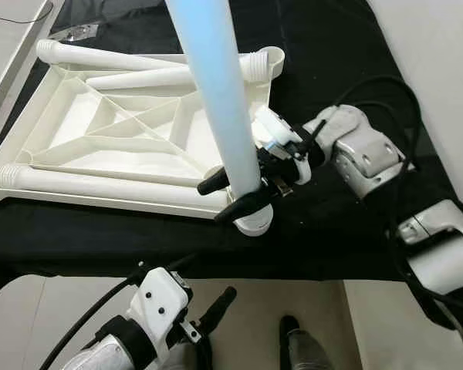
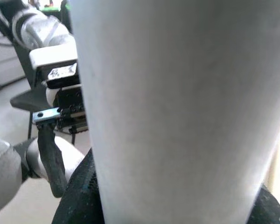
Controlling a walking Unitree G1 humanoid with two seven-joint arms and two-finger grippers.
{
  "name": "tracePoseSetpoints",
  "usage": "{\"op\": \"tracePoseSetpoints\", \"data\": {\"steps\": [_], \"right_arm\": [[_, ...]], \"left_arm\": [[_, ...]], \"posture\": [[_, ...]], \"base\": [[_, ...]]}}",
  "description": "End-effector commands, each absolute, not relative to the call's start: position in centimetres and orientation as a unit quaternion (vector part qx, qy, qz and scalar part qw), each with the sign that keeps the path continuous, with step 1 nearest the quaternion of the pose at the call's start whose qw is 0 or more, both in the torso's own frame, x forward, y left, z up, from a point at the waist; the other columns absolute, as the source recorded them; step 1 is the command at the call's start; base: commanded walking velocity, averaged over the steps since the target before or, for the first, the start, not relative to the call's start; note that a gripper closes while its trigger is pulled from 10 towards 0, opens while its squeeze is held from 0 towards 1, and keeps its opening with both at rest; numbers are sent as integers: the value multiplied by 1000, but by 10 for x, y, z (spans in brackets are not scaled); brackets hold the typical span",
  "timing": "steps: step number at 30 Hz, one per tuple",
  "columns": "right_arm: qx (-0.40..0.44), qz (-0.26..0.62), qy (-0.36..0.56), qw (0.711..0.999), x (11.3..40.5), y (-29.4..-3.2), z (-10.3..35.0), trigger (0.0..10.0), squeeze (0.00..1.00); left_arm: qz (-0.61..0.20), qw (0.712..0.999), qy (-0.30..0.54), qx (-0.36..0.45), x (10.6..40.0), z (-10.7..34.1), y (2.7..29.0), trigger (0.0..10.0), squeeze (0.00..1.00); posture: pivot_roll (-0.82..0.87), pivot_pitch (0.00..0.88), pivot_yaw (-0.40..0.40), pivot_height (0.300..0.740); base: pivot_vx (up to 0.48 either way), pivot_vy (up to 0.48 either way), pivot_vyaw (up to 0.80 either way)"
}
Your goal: Building children table
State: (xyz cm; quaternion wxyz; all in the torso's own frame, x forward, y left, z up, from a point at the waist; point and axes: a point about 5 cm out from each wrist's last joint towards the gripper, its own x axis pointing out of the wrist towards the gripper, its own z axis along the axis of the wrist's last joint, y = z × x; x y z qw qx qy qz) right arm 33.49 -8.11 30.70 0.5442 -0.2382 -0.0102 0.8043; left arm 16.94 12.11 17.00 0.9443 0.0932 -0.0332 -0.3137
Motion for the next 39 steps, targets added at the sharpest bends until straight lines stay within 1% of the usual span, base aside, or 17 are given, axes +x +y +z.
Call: {"op": "tracePoseSetpoints", "data": {"steps": [1,2,4,6,18,21,22,23,24,26,27,30,36,37,39], "right_arm": [[-221,811,23,541,337,-80,292,10000,0],[-221,811,23,541,337,-80,292,10000,0],[-189,820,10,540,336,-78,299,10000,0],[-179,822,4,541,336,-77,301,10000,0],[-208,812,-16,545,338,-82,285,10000,0],[-222,796,-31,563,341,-88,281,10000,0],[-222,796,-31,563,341,-88,281,10000,0],[-228,784,-38,576,343,-90,280,10000,0],[-228,784,-38,576,343,-90,280,10000,0],[-248,763,-51,594,343,-93,280,10000,0],[-248,763,-51,594,343,-93,280,10000,0],[-274,739,-65,612,343,-93,282,10000,0],[-295,721,-60,624,345,-92,281,10000,0],[-307,705,-57,637,348,-89,282,10000,0],[-307,701,-60,641,349,-88,282,10000,0]], "left_arm": [[-318,944,-22,88,165,167,120,10000,0],[-318,944,-22,88,165,167,120,10000,0],[-318,944,-22,88,165,167,120,10000,0],[-318,944,-21,88,166,167,120,10000,0],[-316,945,-22,88,168,166,119,10000,0],[-316,945,-22,87,169,166,119,10000,0],[-316,945,-22,87,169,166,119,10000,0],[-316,945,-22,87,169,166,120,10000,0],[-316,945,-22,87,169,166,120,10000,0],[-316,944,-22,87,170,166,120,10000,0],[-316,944,-22,87,170,166,120,10000,0],[-316,944,-23,88,172,165,121,10000,0],[-316,944,-23,89,173,165,121,10000,0],[-315,945,-24,89,173,165,120,10000,0],[-315,945,-24,89,174,165,120,10000,0]], "posture": [[84,436,103,740],[84,436,103,740],[83,438,105,740],[82,438,106,740],[76,436,102,740],[69,435,103,740],[69,435,103,740],[67,435,101,740],[67,435,101,740],[65,432,103,740],[65,432,103,740],[62,428,108,740],[57,425,106,740],[55,425,103,740],[54,425,102,740]], "base": [[0,0,0],[0,0,0],[0,0,0],[0,0,0],[0,0,0],[0,0,0],[0,0,0],[0,0,0],[0,0,0],[0,0,0],[0,0,0],[0,0,0],[0,0,0],[0,0,0],[0,0,0]]}}
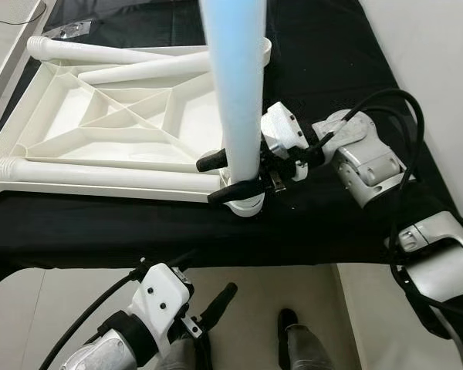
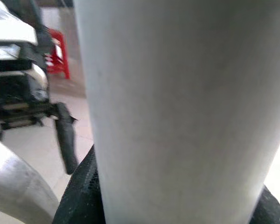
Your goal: Building children table
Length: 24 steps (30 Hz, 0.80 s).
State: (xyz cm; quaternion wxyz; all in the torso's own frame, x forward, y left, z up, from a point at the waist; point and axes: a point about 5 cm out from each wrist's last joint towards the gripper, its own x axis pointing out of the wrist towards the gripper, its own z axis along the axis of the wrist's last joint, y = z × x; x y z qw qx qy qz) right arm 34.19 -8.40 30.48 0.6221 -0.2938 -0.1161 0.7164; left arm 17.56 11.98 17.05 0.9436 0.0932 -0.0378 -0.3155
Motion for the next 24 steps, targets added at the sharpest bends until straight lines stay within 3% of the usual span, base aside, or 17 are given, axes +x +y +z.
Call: {"op": "tracePoseSetpoints", "data": {"steps": [1,5,9,14,24], "right_arm": [[-307,701,-60,641,349,-88,282,10000,0],[-286,698,-67,653,349,-86,285,10000,0],[-228,670,-83,701,355,-83,298,10000,0],[-195,648,-85,731,361,-84,304,10000,0],[-168,609,-76,771,367,-83,299,10000,0]], "left_arm": [[-315,945,-24,89,174,165,120,10000,0],[-313,945,-25,88,174,165,120,10000,0],[-314,945,-26,86,174,164,119,10000,0],[-314,945,-26,86,174,164,119,10000,0],[-314,945,-24,87,175,162,119,10000,0]], "posture": [[54,425,102,740],[53,425,100,740],[48,420,98,740],[48,413,98,740],[48,396,103,740]], "base": [[0,0,0],[0,0,0],[0,0,0],[0,0,0],[0,0,0]]}}
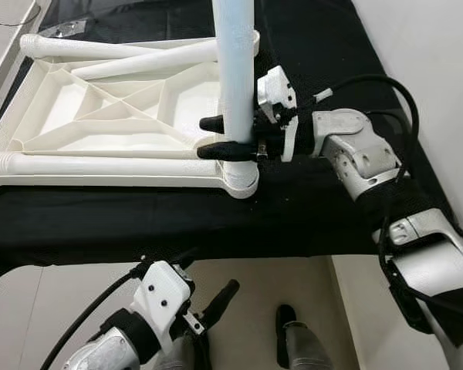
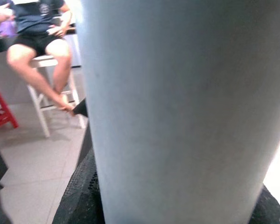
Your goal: Building children table
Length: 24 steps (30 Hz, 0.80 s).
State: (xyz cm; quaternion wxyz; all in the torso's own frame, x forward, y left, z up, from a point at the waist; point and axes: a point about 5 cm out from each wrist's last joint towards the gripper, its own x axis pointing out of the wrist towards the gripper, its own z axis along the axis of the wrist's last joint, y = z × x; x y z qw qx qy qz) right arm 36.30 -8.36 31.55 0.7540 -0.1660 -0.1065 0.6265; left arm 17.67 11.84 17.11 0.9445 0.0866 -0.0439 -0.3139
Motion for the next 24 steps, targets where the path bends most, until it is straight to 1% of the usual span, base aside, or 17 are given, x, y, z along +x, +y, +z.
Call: {"op": "tracePoseSetpoints", "data": {"steps": [1,7,8,11,12,13,14,15,16,17,18,19,20,21,22,24], "right_arm": [[-168,609,-76,771,367,-83,299,10000,0],[-167,598,-85,779,364,-83,296,10000,0],[-183,588,-83,783,363,-83,292,10000,0],[-195,581,-81,786,362,-83,290,10000,0],[-208,567,-74,794,362,-83,284,10000,0],[-208,567,-74,794,362,-83,284,10000,0],[-215,537,-60,813,361,-81,275,10000,0],[-212,494,-50,842,359,-80,265,10000,0],[-200,414,-39,887,355,-81,253,10000,0],[-200,414,-39,887,355,-81,253,10000,0],[-191,355,-33,915,351,-84,247,10000,0],[-191,355,-33,915,351,-84,247,10000,0],[-161,306,-17,938,338,-84,232,10000,0],[-127,272,5,954,325,-82,216,10000,0],[-106,256,21,961,316,-81,207,10000,0],[-94,246,31,964,311,-81,202,10000,0]], "left_arm": [[-314,945,-24,87,175,162,119,10000,0],[-314,945,-24,87,175,162,120,10000,0],[-314,945,-24,88,175,161,120,10000,0],[-314,945,-24,88,175,161,120,10000,0],[-314,945,-24,88,176,161,120,10000,0],[-314,945,-24,88,176,161,120,10000,0],[-314,945,-24,88,176,160,120,10000,0],[-313,945,-25,89,176,160,119,10000,0],[-312,945,-25,90,176,160,119,10000,0],[-312,945,-25,90,176,160,119,10000,0],[-311,946,-26,91,177,160,119,10000,0],[-311,946,-26,91,177,160,119,10000,0],[-310,946,-26,92,178,160,120,10000,0],[-309,946,-27,92,179,159,120,10000,0],[-308,946,-27,92,181,159,120,10000,0],[-308,947,-27,92,181,158,120,10000,0]], "posture": [[48,396,103,740],[47,387,104,740],[45,385,104,740],[45,385,104,740],[43,382,98,740],[43,382,98,740],[46,380,91,740],[50,381,80,740],[49,383,71,740],[49,383,71,740],[49,383,71,740],[49,383,71,740],[44,378,74,740],[34,374,77,740],[33,372,78,740],[33,372,78,740]], "base": [[0,0,0],[0,0,0],[0,0,0],[0,0,0],[0,0,0],[0,0,0],[0,0,0],[0,0,0],[0,0,0],[0,0,0],[0,0,0],[0,0,0],[0,0,0],[0,0,0],[0,0,0],[0,0,0]]}}
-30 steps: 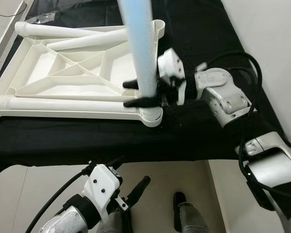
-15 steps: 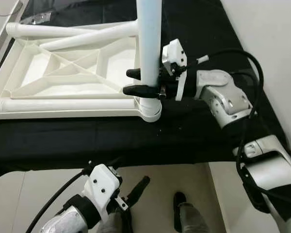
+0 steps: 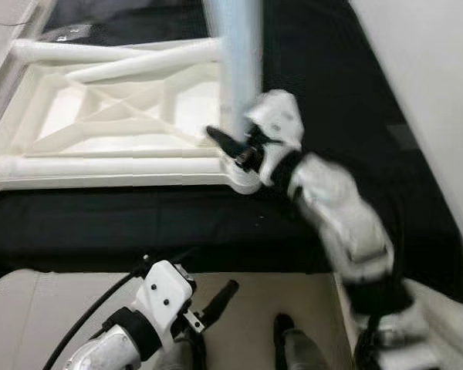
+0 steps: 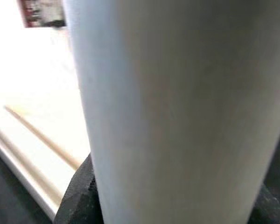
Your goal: Building children table
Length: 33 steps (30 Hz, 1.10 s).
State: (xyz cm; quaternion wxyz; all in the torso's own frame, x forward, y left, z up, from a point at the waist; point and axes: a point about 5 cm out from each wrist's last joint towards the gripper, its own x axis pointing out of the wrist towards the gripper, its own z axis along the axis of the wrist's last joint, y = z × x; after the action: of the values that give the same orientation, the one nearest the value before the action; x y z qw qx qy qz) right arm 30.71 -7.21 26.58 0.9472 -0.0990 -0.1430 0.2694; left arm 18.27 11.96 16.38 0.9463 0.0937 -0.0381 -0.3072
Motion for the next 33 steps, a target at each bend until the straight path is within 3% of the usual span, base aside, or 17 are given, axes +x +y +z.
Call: {"op": "tracePoseSetpoints", "data": {"steps": [1,8,15,33], "right_arm": [[-89,229,25,969,314,-82,204,10000,0],[-86,151,-7,985,324,-85,218,10000,0],[-76,105,23,991,312,-78,203,10000,0],[-79,138,-17,987,298,-69,179,10000,0]], "left_arm": [[-308,946,-28,93,183,157,120,10000,0],[-302,948,-30,97,191,152,121,10000,0],[-294,950,-31,101,199,147,123,10000,0],[-233,965,-72,93,222,165,140,10000,0]], "posture": [[31,355,85,740],[38,319,86,740],[39,283,96,740],[69,236,119,740]], "base": [[0,0,0],[0,0,0],[0,0,0],[0,0,0]]}}
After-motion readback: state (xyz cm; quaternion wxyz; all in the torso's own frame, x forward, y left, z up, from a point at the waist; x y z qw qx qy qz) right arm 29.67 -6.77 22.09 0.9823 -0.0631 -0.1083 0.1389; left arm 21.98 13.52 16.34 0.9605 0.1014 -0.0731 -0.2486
